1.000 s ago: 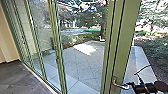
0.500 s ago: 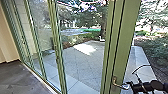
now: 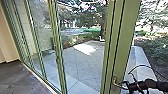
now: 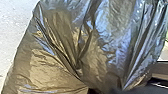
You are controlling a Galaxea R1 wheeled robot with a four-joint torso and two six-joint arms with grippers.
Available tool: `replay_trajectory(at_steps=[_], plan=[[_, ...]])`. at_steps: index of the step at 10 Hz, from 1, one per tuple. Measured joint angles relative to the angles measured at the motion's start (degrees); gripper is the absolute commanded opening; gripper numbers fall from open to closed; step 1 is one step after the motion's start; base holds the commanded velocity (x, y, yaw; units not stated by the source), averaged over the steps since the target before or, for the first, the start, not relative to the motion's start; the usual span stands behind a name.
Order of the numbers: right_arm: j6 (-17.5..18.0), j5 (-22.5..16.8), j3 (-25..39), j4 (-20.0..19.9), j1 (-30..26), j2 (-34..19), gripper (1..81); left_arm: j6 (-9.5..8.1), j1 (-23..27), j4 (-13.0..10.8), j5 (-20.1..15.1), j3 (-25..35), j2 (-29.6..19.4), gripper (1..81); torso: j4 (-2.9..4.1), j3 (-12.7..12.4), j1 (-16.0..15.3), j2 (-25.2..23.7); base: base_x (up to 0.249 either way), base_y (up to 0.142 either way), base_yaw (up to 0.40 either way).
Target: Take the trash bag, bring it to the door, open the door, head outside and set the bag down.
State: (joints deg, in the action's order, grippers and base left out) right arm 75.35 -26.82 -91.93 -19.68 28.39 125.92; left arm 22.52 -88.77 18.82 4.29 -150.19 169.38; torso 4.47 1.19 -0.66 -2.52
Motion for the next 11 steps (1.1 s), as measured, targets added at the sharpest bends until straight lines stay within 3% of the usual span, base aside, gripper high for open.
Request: replay_trajectory(at_steps=[7,11], plan=[[2.29,-1.45,-7.55,1.84,2.11,5.53,81.1,0.0,0.0,0.02,0.0,0.0,-0.05,1.0,-0.05,-0.04,0.18,-0.05,0.0,0.0,0.0],[4.36,2.46,-14.58,3.04,6.67,10.65,81.1,0.0,-0.01,0.02,-0.02,0.0,-0.09,1.0,-0.07,-0.11,0.26,-0.11,0.0,0.0,0.0]])
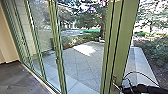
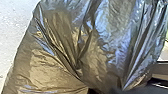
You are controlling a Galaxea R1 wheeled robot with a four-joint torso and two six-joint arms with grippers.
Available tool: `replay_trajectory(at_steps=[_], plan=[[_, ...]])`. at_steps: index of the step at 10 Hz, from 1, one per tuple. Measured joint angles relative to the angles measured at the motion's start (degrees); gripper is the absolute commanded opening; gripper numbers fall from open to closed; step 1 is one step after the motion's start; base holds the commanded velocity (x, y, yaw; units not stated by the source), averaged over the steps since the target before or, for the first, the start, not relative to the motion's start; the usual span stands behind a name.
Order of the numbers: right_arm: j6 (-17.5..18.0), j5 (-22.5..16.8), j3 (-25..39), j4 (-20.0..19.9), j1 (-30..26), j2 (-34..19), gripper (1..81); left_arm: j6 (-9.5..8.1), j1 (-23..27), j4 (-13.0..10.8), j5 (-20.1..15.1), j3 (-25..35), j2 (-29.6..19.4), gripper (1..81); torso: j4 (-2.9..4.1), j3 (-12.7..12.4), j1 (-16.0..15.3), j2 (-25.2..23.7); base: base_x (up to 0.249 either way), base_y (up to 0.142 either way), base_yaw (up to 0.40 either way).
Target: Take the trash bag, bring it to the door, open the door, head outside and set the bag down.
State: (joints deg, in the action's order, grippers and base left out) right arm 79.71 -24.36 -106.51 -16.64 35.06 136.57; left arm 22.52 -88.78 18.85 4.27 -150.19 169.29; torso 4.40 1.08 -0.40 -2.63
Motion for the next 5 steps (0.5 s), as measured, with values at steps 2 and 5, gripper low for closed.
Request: replay_trajectory(at_steps=[2,5], plan=[[0.5,3.33,-2.19,-0.37,2.12,1.38,81.1,0.0,-0.02,0.0,0.02,0.0,-0.4,1.0,0.0,0.0,0.0,0.0,0.0,0.0,0.0],[1.38,11.17,-2.04,0.0,4.55,2.02,81.1,0.0,-0.02,0.0,0.0,0.0,-0.44,1.0,0.0,0.0,-0.02,0.0,0.0,0.0,0.0]])
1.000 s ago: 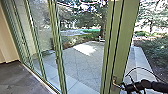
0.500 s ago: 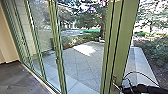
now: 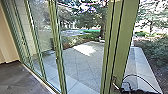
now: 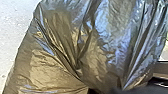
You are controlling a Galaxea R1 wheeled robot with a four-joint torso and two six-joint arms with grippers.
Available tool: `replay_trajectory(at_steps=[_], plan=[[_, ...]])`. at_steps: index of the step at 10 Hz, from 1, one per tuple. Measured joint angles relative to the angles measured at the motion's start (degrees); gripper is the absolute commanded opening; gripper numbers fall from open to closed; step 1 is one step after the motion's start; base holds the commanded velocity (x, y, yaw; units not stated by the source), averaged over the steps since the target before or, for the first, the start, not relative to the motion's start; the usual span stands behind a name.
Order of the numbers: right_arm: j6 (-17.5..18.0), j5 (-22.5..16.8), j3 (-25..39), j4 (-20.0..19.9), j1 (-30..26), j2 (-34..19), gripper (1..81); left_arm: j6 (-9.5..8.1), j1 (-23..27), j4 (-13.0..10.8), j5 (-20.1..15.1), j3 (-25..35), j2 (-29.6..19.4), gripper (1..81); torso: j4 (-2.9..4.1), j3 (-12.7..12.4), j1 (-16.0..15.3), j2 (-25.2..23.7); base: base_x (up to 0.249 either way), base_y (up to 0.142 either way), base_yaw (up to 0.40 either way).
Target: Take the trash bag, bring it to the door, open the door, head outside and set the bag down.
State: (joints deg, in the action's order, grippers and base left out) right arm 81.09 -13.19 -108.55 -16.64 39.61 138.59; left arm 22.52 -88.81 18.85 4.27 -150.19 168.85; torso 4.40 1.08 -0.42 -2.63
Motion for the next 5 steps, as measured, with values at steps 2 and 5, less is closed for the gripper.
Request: replay_trajectory(at_steps=[2,5], plan=[[0.71,7.46,2.07,3.8,2.32,-0.28,81.1,0.0,0.0,0.0,0.0,0.0,0.0,1.0,0.0,0.0,0.0,0.0,0.0,0.0,0.0],[1.54,12.14,2.45,7.39,3.85,-0.22,81.1,0.0,0.0,0.0,-0.02,0.0,0.04,1.0,0.0,-0.02,-0.02,0.0,0.0,0.0,0.0]])
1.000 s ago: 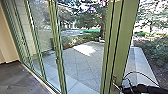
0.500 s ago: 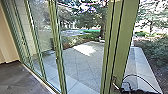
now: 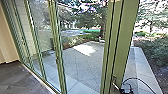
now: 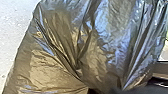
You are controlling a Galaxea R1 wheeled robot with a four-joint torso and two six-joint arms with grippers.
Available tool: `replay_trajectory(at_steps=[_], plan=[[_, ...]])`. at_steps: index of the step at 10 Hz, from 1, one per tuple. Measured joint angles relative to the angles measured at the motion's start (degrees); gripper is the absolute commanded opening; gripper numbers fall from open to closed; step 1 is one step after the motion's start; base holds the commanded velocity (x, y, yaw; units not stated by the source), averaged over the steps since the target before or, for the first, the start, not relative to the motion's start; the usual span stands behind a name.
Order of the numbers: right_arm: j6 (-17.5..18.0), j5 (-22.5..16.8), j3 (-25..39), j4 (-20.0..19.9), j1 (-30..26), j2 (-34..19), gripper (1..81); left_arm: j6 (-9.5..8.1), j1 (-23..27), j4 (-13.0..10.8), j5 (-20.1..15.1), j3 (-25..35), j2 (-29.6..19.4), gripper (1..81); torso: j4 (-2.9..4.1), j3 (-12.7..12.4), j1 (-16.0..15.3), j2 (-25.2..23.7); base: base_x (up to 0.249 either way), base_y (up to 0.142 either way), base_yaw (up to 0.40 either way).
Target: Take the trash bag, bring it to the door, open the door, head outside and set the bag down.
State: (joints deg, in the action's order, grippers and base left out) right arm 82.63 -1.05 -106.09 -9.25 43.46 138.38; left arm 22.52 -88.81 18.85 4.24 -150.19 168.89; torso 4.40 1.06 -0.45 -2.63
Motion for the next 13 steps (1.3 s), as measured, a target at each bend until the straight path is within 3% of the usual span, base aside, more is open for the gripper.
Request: replay_trajectory(at_steps=[2,7,13], plan=[[-0.07,0.65,-2.19,1.07,0.5,1.29,81.1,0.0,-0.17,0.0,0.05,0.0,0.0,1.0,0.0,-0.02,0.0,0.0,0.0,0.0,0.0],[-1.67,-8.84,-7.39,3.0,-1.43,3.83,81.1,0.0,-0.79,0.0,0.02,-0.01,0.0,1.0,-0.02,-0.11,0.13,-0.11,0.0,0.0,0.0],[-2.15,-13.78,-16.97,3.99,-2.51,9.29,81.1,-0.02,-1.43,0.0,0.02,0.0,-0.01,1.0,-0.13,-0.26,0.45,-0.33,0.0,0.0,0.0]])
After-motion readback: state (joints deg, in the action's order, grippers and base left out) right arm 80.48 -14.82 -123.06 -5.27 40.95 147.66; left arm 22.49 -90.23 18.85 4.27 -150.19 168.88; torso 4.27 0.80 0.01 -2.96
